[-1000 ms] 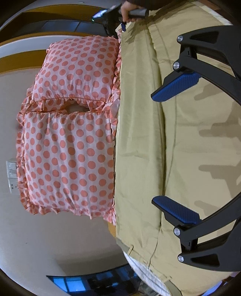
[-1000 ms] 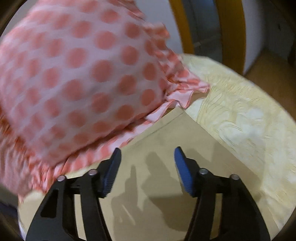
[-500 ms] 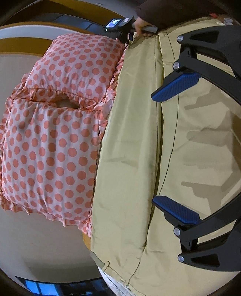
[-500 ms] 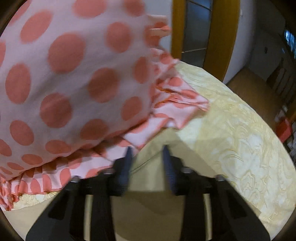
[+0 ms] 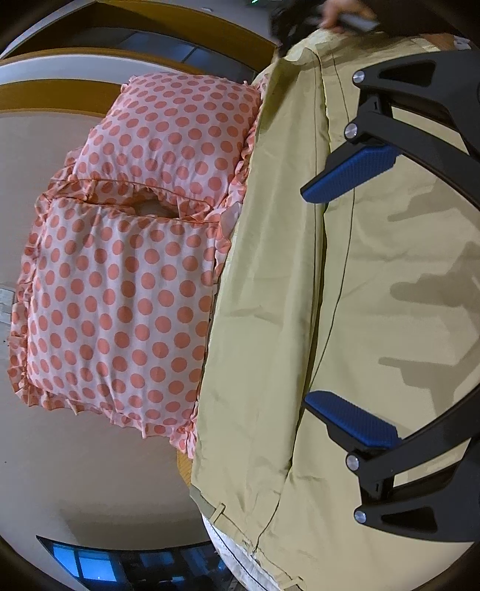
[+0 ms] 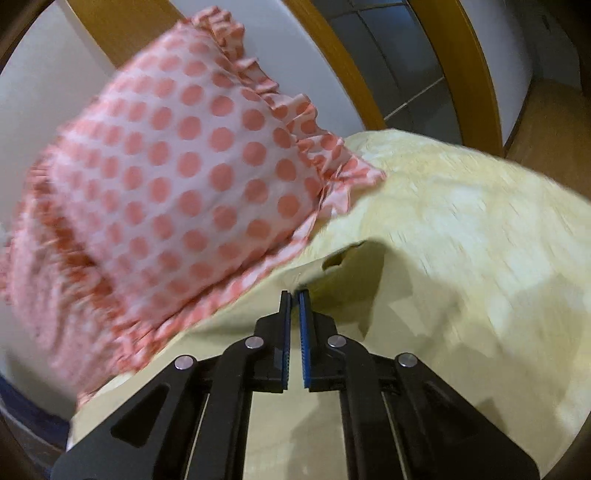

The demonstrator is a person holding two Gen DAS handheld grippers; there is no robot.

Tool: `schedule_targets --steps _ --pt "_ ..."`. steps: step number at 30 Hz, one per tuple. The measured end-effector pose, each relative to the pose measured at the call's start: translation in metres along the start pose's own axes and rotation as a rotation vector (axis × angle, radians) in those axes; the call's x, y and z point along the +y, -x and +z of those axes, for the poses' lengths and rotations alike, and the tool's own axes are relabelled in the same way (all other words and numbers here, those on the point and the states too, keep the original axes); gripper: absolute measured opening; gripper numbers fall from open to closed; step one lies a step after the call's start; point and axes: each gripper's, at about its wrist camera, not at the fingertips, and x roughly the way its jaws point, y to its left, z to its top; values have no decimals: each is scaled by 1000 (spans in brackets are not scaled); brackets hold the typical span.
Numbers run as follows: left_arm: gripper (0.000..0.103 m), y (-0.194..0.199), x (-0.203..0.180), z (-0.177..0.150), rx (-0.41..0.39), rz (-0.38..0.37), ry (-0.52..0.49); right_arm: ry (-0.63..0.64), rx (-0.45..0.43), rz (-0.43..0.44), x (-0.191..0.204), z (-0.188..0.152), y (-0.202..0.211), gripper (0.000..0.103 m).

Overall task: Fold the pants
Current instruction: 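Grasp the khaki pants leg hem with the right tool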

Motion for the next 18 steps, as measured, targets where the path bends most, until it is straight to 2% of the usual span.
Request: schedule_targets --steps 1,5,7,8,10,11,14,18 --pt "101 2 0 -1 -5 0 -1 -11 1 8 -5 -11 11 3" --pt "101 5 -3 -1 -1 2 -2 -71 78 40 -22 -17 -1 4" --pt "101 7 -4 -1 3 -9 6 -138 137 89 -21 -14 -7 6" --pt "101 9 -4 -2 1 -12 8 -154 149 112 -19 -15 -7 11" --pt "101 12 -6 -3 -9 -8 1 -159 170 178 -5 -13 -14 34" --pt "101 13 -8 -4 -10 -3 -5 -162 184 186 1 -13 -20 49" --pt "101 12 -11 -4 -6 1 -18 -220 254 239 16 -12 -51 50" --pt "101 12 -14 -4 -5 14 -39 -317 299 197 17 -15 -90 49"
